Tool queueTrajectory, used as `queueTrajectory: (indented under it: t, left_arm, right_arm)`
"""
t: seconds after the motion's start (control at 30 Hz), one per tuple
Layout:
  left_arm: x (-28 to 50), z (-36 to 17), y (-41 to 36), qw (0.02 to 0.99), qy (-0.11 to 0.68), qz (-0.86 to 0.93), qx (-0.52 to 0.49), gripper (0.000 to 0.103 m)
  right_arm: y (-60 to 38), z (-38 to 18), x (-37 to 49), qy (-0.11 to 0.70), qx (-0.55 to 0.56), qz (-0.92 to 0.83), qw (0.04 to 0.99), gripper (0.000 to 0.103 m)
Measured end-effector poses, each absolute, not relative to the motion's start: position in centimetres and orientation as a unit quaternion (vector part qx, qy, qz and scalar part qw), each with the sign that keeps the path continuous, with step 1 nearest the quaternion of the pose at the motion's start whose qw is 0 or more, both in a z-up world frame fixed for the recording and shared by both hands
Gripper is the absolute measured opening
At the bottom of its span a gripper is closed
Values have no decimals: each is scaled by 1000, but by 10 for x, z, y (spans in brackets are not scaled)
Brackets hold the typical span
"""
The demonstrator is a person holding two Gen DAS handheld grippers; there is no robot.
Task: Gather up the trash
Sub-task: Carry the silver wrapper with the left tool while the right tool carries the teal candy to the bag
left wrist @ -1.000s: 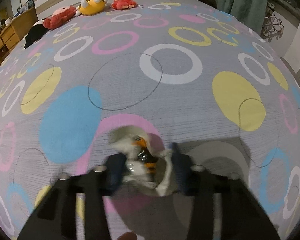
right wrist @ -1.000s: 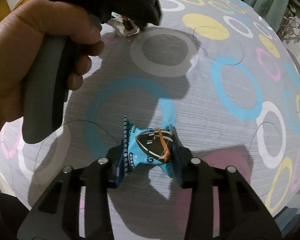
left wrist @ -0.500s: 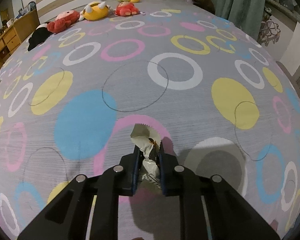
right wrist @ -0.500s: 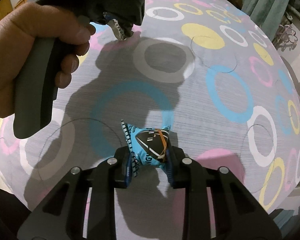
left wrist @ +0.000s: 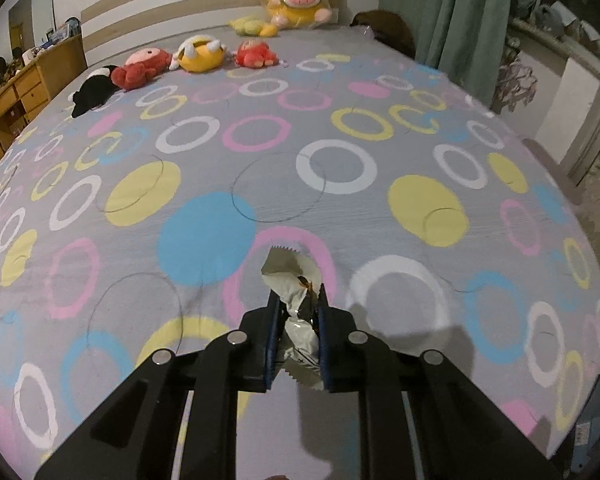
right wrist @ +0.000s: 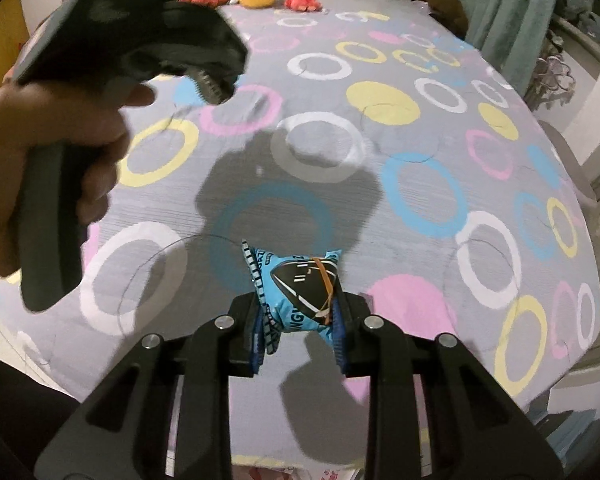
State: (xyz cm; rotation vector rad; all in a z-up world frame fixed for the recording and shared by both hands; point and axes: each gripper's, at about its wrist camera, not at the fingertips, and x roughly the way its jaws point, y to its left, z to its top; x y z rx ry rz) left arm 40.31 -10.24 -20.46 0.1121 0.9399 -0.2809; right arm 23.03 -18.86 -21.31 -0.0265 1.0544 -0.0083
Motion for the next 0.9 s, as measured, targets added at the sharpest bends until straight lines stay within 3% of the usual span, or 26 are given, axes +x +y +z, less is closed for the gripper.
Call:
queueTrajectory:
  t: [0.6,0.9]
  left_arm:
    - [245,-148,-74,889,424,-169,40,16]
    - [159,-139,-70,882,429,-185,59,16]
  right_arm:
    - [-213,-143,134,443,11,3,897,26]
    - [-217,-140,72,437,25,7,899,26]
